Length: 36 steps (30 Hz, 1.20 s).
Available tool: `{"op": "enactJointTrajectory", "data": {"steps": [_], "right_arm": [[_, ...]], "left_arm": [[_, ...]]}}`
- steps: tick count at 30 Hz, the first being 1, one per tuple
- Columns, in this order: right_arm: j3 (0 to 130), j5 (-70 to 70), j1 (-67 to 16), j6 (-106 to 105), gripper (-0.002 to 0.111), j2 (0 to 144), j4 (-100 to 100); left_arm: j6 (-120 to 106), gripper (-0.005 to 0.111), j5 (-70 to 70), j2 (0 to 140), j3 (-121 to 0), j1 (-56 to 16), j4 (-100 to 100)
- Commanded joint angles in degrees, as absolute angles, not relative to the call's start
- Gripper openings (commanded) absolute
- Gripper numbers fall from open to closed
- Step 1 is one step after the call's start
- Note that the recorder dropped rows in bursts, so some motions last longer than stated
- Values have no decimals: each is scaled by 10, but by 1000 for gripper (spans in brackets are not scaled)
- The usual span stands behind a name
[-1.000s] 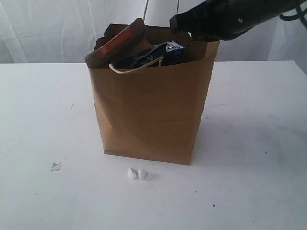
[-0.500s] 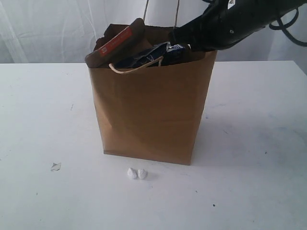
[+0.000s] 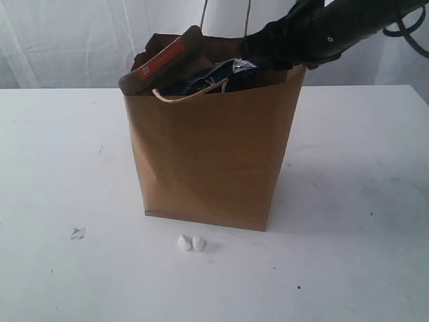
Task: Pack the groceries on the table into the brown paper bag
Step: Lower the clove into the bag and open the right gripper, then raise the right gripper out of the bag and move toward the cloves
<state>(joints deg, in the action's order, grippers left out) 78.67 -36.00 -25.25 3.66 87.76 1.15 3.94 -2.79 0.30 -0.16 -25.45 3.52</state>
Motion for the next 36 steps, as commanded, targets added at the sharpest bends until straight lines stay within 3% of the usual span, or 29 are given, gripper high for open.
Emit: {"op": "enactJointTrajectory", "data": {"steps": [1, 12, 27, 36], "right_arm": [[789, -346, -249, 32, 47, 830, 15], [787, -395, -251, 25, 47, 707, 15], [780, -591, -284, -41, 46, 607, 22], [663, -607, -333, -43, 46, 559, 15]], "left_arm": [[40, 0, -26, 0, 0, -253, 41], [40, 0, -26, 0, 0, -253, 41], [40, 0, -26, 0, 0, -253, 41], [40, 0, -26, 0, 0, -253, 41]]}}
